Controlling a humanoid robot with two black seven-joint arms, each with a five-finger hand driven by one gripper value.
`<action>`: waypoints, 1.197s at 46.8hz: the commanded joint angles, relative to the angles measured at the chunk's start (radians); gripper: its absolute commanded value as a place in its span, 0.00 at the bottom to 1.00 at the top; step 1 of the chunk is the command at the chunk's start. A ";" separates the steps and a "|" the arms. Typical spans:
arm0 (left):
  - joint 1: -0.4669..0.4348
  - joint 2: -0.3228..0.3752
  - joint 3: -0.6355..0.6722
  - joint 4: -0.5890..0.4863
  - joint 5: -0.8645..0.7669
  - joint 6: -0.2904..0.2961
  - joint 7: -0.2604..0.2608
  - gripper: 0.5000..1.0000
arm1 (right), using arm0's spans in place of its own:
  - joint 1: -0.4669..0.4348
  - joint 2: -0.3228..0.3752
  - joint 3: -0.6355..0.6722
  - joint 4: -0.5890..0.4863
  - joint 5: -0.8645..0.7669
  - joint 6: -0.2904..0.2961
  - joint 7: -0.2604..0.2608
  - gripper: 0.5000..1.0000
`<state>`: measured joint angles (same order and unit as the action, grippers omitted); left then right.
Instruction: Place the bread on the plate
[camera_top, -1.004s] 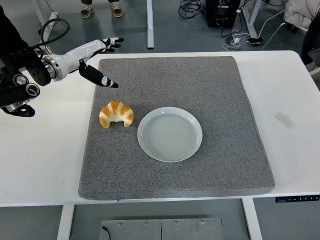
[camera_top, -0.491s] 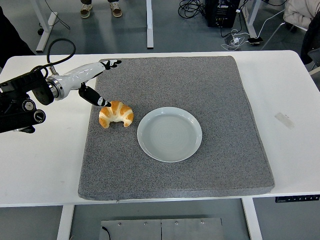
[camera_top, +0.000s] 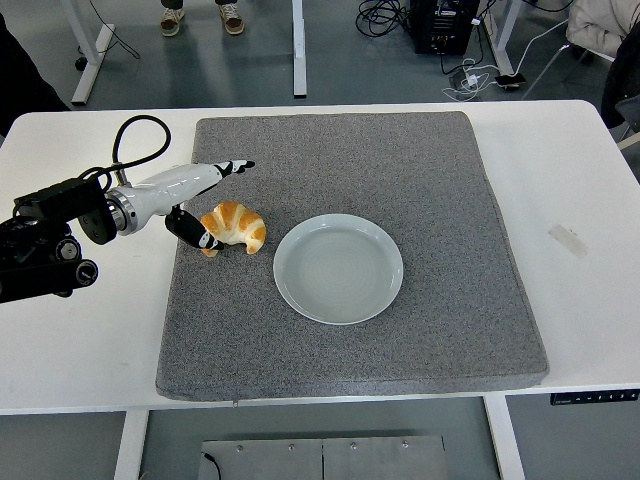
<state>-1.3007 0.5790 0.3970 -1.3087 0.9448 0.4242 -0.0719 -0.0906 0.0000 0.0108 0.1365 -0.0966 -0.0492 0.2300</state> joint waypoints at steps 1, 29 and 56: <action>0.003 -0.004 0.011 0.000 0.003 0.031 0.000 0.96 | 0.000 0.000 0.000 0.000 0.000 0.000 0.000 1.00; 0.041 -0.080 0.023 0.066 0.005 0.076 -0.002 0.96 | 0.000 0.000 0.000 0.000 0.000 0.000 0.000 1.00; 0.090 -0.165 0.023 0.187 0.006 0.116 -0.008 0.94 | 0.000 0.000 0.000 0.000 0.000 0.000 0.000 1.00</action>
<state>-1.2140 0.4193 0.4206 -1.1356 0.9511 0.5370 -0.0795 -0.0906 0.0000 0.0107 0.1369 -0.0966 -0.0489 0.2300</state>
